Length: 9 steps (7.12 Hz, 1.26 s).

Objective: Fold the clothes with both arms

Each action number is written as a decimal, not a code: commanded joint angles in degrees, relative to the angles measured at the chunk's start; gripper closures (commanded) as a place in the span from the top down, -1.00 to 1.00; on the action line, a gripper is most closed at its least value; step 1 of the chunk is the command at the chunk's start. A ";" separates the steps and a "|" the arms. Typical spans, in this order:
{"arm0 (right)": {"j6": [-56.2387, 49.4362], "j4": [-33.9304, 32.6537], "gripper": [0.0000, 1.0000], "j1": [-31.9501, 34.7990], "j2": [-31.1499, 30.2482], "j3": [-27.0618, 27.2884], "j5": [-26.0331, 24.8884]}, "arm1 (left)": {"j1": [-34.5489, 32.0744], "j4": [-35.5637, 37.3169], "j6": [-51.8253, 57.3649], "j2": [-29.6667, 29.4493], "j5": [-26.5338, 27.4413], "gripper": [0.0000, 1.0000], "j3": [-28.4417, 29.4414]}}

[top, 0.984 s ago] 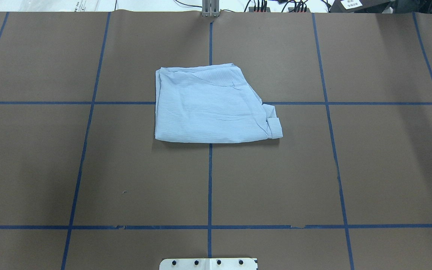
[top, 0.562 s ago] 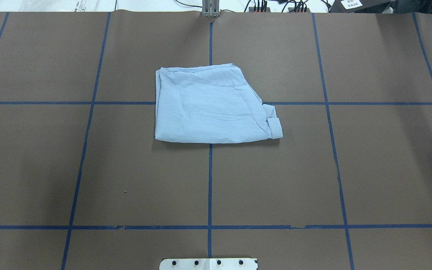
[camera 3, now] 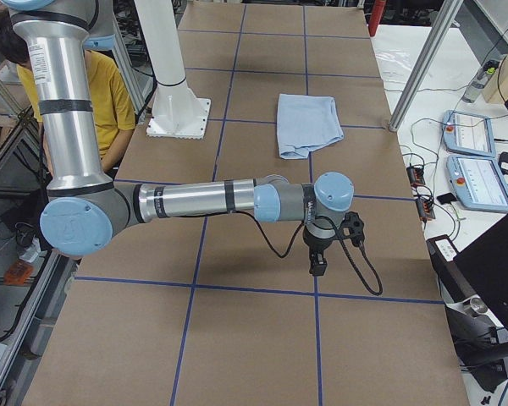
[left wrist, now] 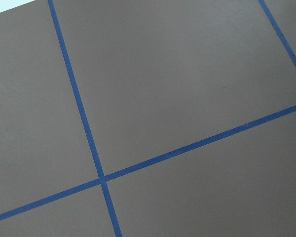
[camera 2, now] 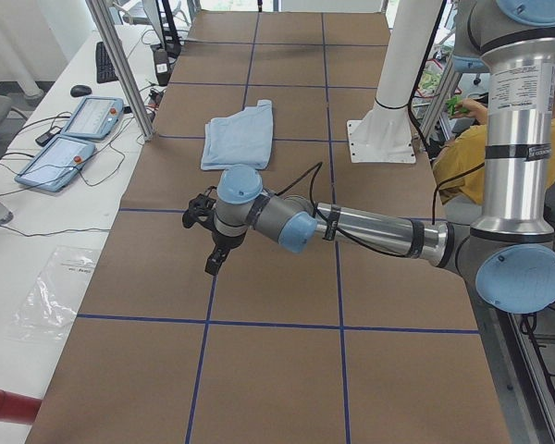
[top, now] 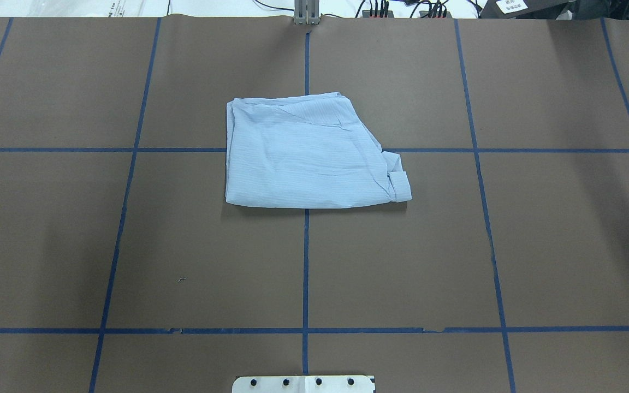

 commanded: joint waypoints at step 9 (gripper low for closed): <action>0.00 0.02 1.00 -0.12 0.01 0.19 3.00 | 0.00 -0.20 0.00 -0.06 -0.59 1.00 -0.33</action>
